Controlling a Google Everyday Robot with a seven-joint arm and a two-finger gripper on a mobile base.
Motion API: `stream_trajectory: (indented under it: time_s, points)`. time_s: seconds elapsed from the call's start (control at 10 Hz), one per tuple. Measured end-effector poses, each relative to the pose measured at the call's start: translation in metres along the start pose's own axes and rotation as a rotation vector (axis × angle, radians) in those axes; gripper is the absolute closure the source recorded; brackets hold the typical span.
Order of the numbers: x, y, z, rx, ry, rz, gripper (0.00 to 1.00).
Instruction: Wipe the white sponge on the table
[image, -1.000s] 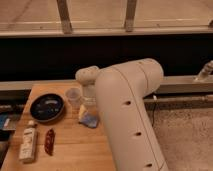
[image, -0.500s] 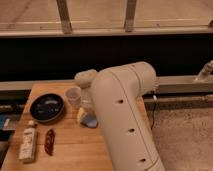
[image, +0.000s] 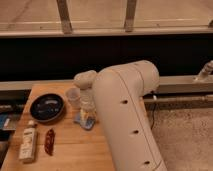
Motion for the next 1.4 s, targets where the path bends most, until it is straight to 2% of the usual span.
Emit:
stream_trajectory:
  time_s: [0.2,0.4,0.7,0.9,1.1,1.3,1.4]
  points:
    - [0.003,0.001,-0.002,-0.003,-0.011,-0.001,0.89]
    - [0.008,0.001,-0.003,-0.008,-0.024,0.000,1.00]
    - [0.023,-0.009,-0.005,-0.008,-0.034,0.028,1.00]
    - [0.043,-0.028,-0.005,-0.016,-0.041,0.081,1.00]
    - [0.059,-0.057,-0.007,-0.038,-0.044,0.154,1.00]
    - [0.057,-0.082,-0.019,-0.045,-0.049,0.192,1.00]
    - [0.045,-0.096,-0.031,-0.043,-0.054,0.207,1.00]
